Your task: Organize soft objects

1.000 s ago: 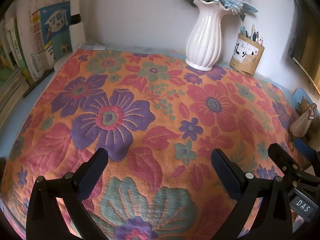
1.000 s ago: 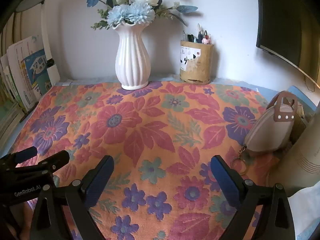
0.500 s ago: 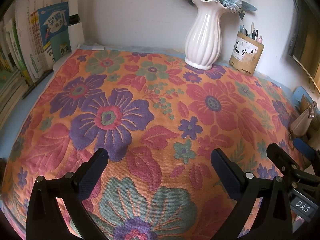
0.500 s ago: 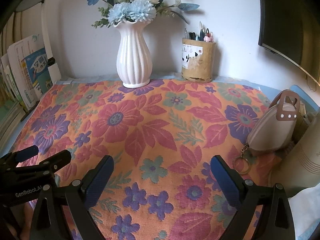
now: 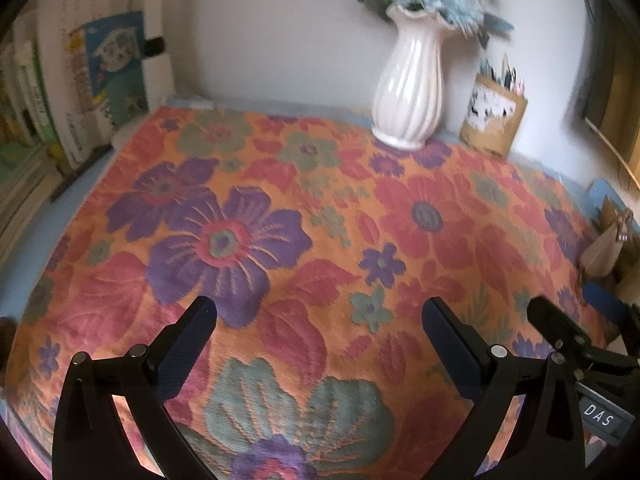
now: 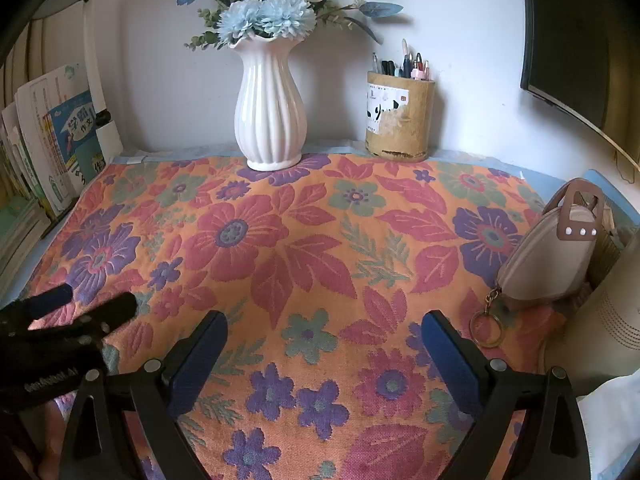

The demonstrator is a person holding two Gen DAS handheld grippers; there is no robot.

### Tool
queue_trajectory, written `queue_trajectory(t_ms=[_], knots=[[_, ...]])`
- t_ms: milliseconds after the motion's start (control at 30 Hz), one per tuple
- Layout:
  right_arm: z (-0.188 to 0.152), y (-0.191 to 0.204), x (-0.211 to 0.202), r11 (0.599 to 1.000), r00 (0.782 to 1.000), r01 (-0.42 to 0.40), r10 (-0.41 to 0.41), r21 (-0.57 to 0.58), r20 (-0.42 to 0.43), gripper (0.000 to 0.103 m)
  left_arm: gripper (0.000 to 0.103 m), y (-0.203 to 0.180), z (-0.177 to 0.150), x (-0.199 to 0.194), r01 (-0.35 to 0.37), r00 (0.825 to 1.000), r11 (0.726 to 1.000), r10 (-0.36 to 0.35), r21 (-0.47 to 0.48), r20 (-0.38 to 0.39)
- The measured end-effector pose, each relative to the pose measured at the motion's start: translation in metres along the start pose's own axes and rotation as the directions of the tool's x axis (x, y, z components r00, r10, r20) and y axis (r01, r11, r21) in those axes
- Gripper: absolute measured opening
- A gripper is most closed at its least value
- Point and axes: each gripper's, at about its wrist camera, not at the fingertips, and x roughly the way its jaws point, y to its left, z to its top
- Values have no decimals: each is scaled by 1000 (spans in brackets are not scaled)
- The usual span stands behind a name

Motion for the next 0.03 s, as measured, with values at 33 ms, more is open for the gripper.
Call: queue_trajectory(t_ms=[33], knots=[[0, 0, 0, 1000, 1000, 0, 0, 0, -1, 97, 102, 0, 0, 1, 1, 1000, 1000, -1, -1, -7]])
